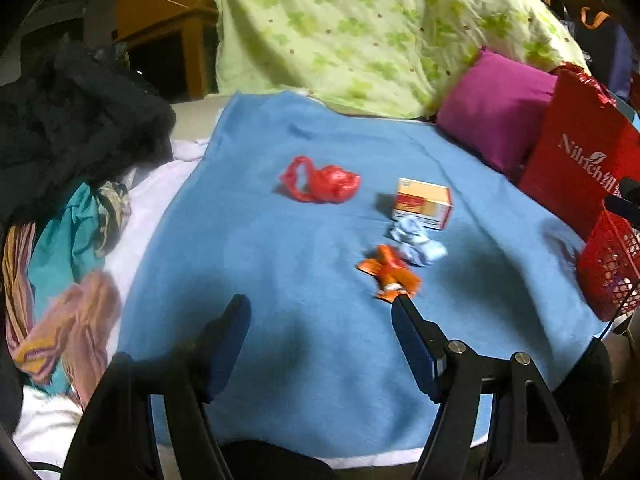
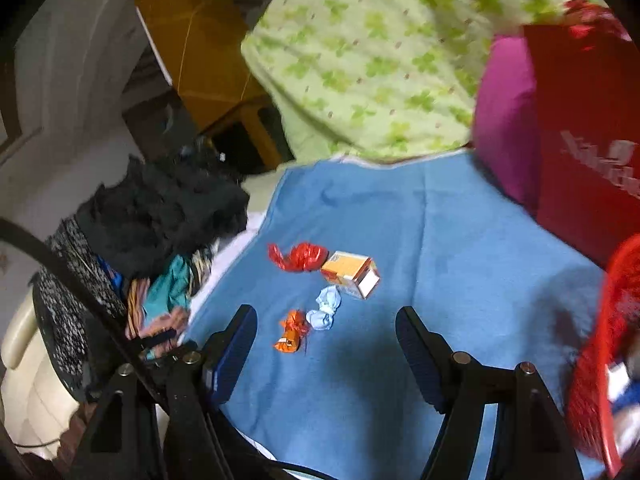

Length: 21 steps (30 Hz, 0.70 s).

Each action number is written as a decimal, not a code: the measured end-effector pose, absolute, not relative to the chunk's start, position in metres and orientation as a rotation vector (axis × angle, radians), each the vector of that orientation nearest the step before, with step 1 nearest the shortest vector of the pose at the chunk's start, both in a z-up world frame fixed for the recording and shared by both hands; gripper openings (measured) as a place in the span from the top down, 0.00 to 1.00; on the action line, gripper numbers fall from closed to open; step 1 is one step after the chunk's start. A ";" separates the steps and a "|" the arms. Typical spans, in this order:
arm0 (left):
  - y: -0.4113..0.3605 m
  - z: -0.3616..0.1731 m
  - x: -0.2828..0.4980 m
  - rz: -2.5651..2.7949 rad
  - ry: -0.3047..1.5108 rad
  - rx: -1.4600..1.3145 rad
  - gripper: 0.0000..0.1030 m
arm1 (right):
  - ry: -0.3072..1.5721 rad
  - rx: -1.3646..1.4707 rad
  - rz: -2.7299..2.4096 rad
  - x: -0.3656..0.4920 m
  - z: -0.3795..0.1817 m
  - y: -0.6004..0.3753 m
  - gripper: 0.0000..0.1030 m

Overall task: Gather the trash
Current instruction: 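Move both tools back over the blue blanket, then grasp the red plastic bag with the left tool while the right tool grasps the small yellow box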

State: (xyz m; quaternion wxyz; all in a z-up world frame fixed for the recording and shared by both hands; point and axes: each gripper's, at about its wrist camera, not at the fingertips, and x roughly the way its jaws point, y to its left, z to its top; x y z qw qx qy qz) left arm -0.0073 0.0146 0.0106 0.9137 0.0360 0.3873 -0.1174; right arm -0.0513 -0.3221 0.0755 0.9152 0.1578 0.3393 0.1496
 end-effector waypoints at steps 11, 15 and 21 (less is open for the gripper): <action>0.013 0.010 0.106 -0.278 0.813 0.168 0.29 | 0.871 0.090 0.375 0.069 0.030 -0.275 0.27; -0.007 0.009 0.149 -0.332 0.819 0.202 0.29 | 0.908 -0.020 0.417 0.113 0.011 -0.259 0.27; -0.049 -0.013 0.207 -0.416 0.863 0.302 0.22 | 0.957 -0.123 0.472 0.161 -0.014 -0.250 0.27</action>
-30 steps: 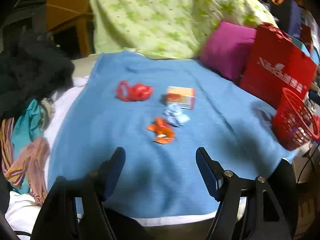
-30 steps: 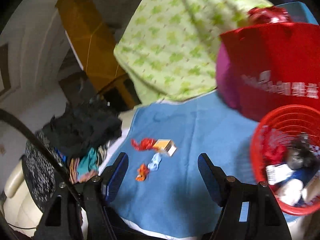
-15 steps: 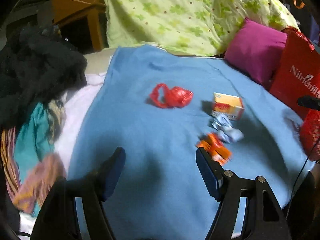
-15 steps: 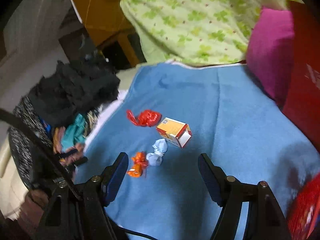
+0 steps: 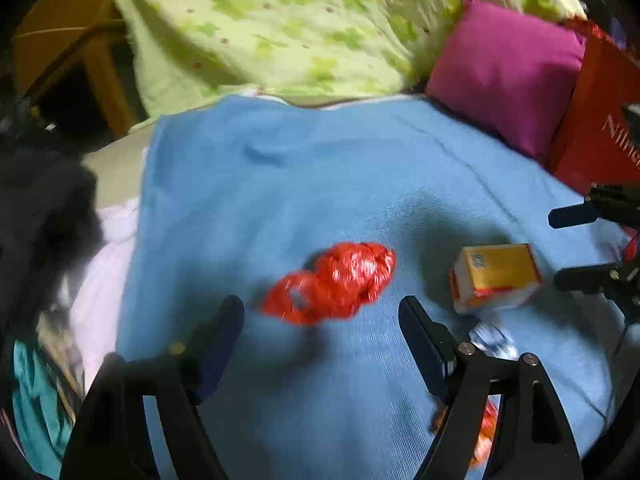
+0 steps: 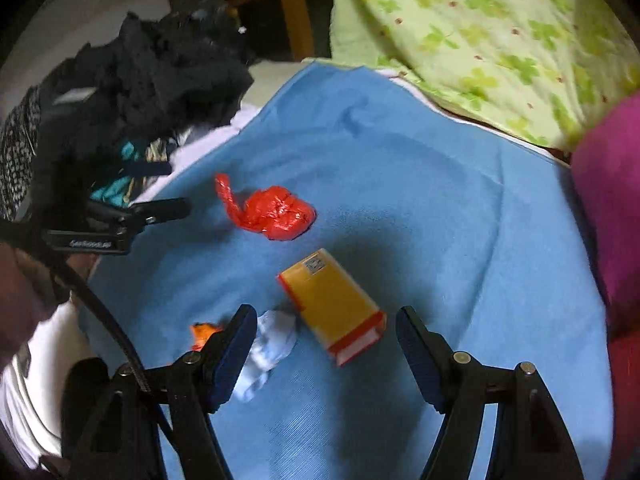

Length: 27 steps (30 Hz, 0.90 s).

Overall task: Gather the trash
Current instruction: 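Grasp the red plastic bag with the left tool while the right tool grasps the small yellow box, then carry both items over the red mesh basket and open both tools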

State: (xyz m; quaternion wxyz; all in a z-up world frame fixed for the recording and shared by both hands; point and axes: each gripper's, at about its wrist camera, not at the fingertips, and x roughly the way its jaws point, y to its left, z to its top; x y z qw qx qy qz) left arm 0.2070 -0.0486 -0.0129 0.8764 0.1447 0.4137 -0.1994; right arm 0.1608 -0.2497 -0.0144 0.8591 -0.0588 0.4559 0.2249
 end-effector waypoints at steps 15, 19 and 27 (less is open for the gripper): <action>-0.081 -0.071 0.264 -0.520 1.023 0.316 0.46 | 1.031 -0.236 0.538 0.185 -0.057 -0.227 0.44; -0.079 -0.065 0.253 -0.466 1.021 0.269 0.60 | 1.011 -0.153 0.487 0.169 -0.046 -0.239 0.49; -0.065 -0.017 0.182 -0.391 0.941 0.178 0.61 | 0.918 0.077 0.391 0.104 -0.001 -0.285 0.49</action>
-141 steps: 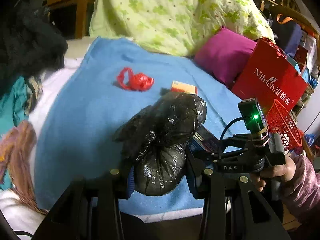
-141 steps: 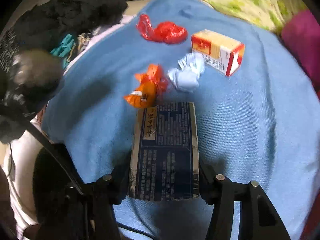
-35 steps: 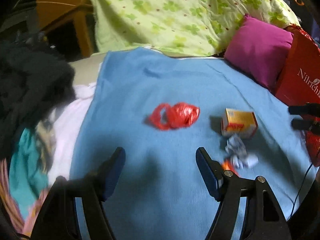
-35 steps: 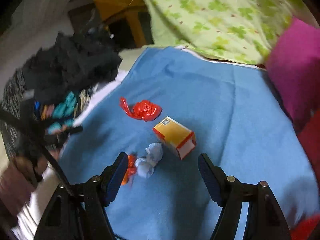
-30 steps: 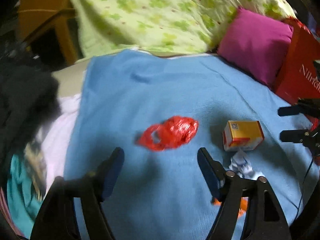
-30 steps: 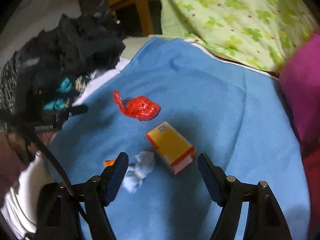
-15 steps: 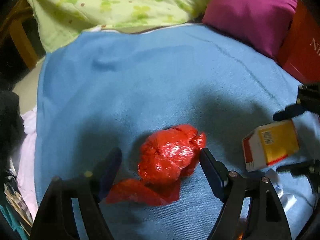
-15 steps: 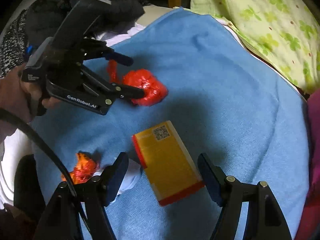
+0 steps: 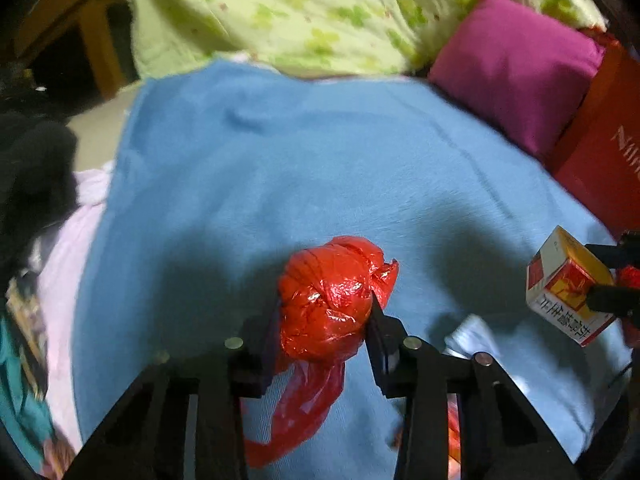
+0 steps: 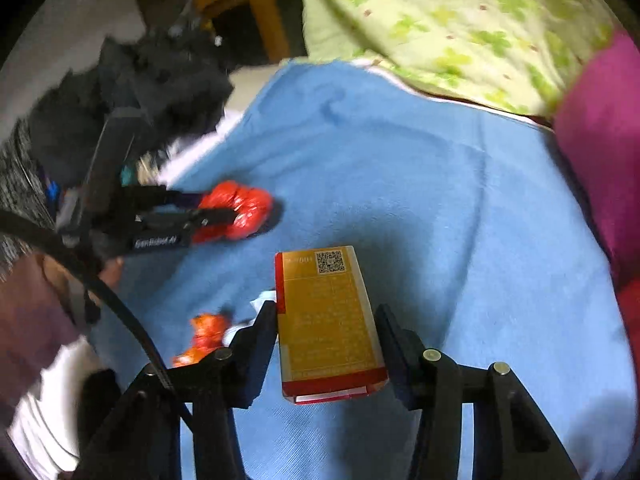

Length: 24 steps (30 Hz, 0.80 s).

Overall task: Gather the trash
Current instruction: 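Carry both items over the red mesh basket and open both tools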

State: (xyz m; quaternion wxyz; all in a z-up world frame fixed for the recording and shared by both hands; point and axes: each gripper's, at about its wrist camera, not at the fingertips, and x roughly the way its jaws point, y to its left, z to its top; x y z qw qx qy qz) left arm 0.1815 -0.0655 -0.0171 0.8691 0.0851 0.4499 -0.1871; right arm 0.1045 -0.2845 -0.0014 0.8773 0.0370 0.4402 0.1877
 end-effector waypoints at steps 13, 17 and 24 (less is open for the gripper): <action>-0.105 0.100 -0.002 -0.431 0.665 0.123 0.61 | 0.658 0.356 0.305 -0.048 0.080 -0.349 0.49; -0.128 0.119 -0.030 -0.423 0.622 0.132 0.61 | 0.585 0.384 0.273 -0.093 0.106 -0.370 0.49; -0.164 0.140 -0.076 -0.419 0.576 0.162 0.61 | 0.465 0.414 0.205 -0.160 0.138 -0.397 0.49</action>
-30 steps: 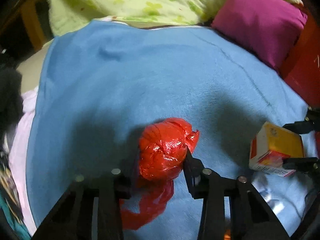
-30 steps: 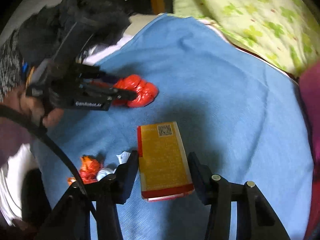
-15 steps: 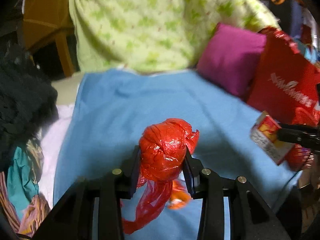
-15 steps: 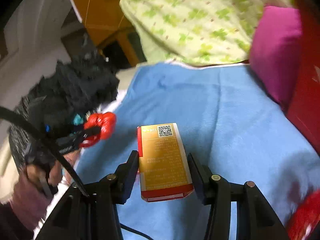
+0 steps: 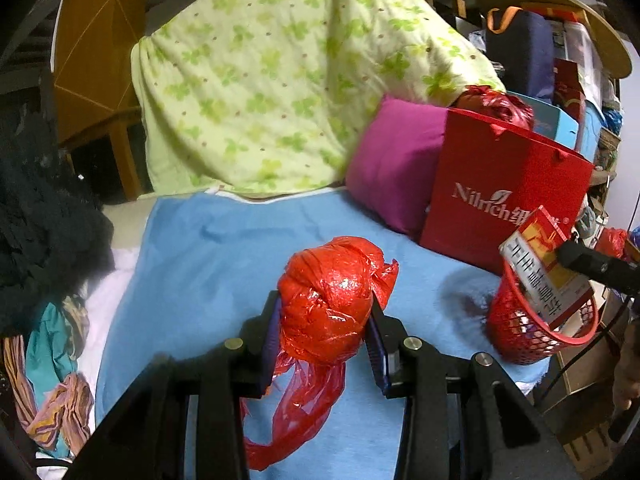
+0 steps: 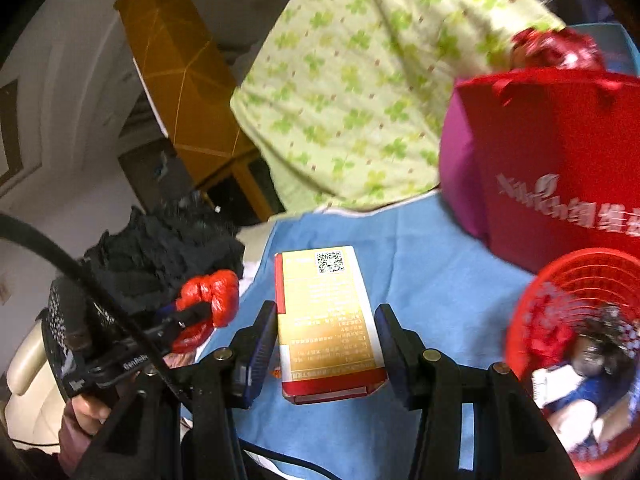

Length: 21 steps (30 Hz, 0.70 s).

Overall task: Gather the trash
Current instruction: 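Carry both items over the red mesh basket and open both tools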

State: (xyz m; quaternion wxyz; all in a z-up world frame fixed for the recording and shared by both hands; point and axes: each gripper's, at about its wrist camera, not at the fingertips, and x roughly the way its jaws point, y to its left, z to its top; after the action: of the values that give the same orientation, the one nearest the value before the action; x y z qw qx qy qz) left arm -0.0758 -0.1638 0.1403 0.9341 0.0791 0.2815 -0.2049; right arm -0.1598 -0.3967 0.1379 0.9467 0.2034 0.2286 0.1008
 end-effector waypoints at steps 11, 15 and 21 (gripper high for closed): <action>-0.201 0.146 -0.123 -0.415 0.530 0.257 0.61 | 0.378 0.422 0.142 -0.214 0.154 -0.412 0.49; -0.209 0.148 -0.131 -0.416 0.517 0.281 0.61 | 0.361 0.420 0.131 -0.224 0.156 -0.413 0.49; -0.222 0.150 -0.139 -0.431 0.500 0.310 0.60 | 0.349 0.407 0.119 -0.231 0.155 -0.418 0.49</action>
State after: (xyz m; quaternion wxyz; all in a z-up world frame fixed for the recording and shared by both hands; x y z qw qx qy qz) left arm -0.1391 -0.2222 0.1498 0.9343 0.1516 0.2444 -0.2107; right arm -0.2307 -0.4179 0.1548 0.9625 0.2009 0.1723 0.0589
